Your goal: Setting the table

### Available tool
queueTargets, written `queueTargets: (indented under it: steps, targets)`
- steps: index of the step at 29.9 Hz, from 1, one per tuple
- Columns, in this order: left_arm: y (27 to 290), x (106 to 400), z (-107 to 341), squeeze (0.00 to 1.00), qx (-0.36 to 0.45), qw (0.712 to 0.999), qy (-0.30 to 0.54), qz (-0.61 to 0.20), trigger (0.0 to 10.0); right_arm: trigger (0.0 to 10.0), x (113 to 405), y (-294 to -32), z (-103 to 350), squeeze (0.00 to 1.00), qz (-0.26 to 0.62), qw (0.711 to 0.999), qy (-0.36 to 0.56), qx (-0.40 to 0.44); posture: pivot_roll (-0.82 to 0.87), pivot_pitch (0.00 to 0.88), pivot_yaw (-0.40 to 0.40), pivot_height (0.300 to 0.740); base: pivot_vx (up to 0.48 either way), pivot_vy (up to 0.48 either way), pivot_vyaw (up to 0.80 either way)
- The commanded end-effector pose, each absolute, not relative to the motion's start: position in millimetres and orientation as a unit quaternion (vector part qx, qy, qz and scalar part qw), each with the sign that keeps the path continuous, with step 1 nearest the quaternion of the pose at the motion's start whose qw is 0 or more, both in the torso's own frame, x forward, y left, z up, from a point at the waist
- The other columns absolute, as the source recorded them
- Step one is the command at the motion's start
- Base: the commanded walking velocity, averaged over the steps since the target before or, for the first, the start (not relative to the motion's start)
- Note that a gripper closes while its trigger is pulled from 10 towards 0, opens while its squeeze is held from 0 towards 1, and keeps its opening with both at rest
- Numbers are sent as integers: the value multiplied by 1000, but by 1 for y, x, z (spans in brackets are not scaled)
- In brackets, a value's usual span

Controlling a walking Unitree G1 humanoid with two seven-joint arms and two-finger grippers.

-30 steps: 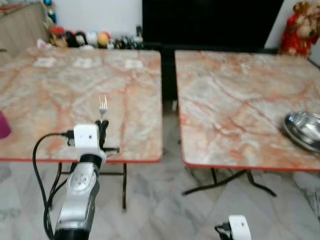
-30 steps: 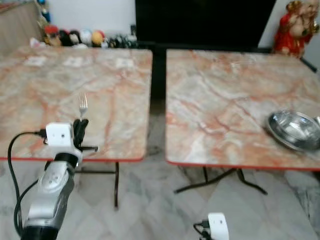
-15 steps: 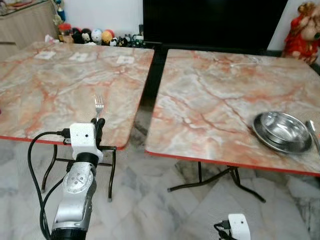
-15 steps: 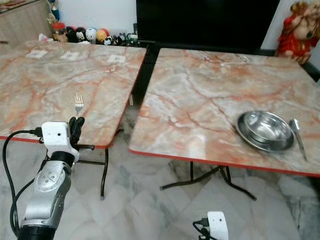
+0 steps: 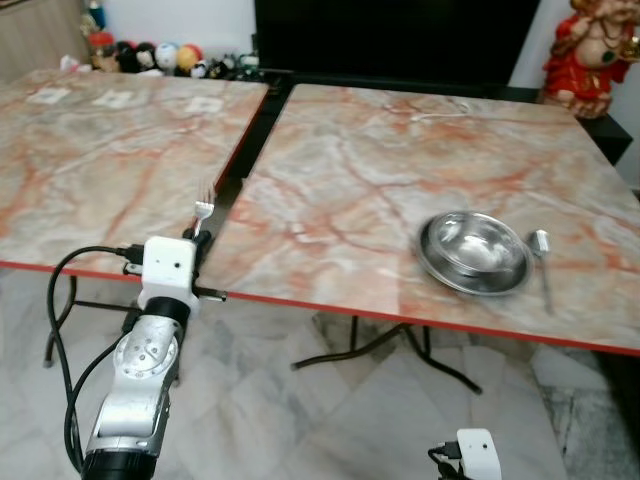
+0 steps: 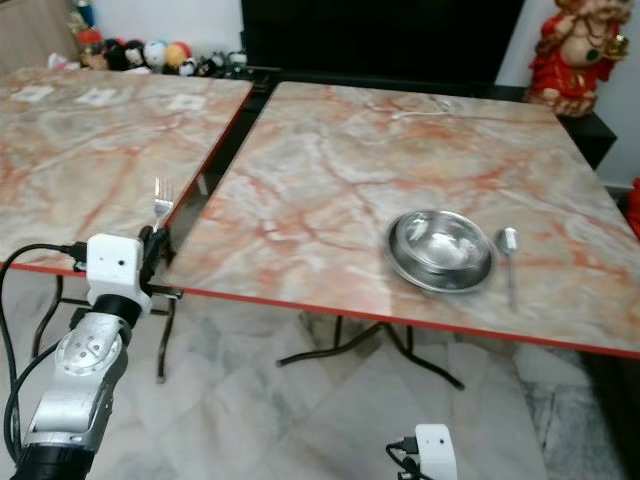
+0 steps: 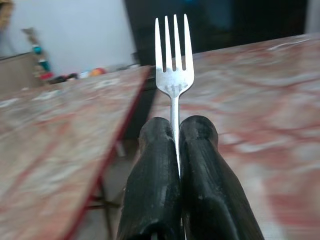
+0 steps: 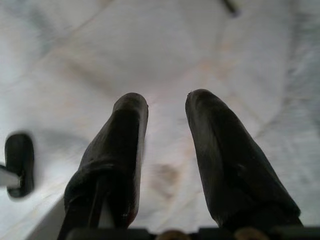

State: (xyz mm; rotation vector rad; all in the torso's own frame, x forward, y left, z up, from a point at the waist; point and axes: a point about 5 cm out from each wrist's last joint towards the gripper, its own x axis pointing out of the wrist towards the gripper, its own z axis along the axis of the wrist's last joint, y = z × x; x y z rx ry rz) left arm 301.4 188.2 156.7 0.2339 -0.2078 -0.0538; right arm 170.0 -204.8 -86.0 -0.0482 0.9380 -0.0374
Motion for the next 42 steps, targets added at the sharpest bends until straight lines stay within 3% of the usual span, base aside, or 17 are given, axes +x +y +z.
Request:
queueTargets:
  steps: [1,37,42]
  targets:
    - [192,303,162,0,123,986,-108,-23,10000,10000,170,-200,-87,0,-20,892,451,-14,87,0,-6,740,0,-465,0]
    - [183,306,160,0,117,986,-101,-61,10000,10000,170,-202,-86,0,-27,893,450,-13,79,1,-9,740,0,-465,0]
    - [176,305,158,0,109,986,-95,-85,10000,10000,170,-202,-86,0,-26,892,450,-14,79,2,-10,740,0,-74,0]
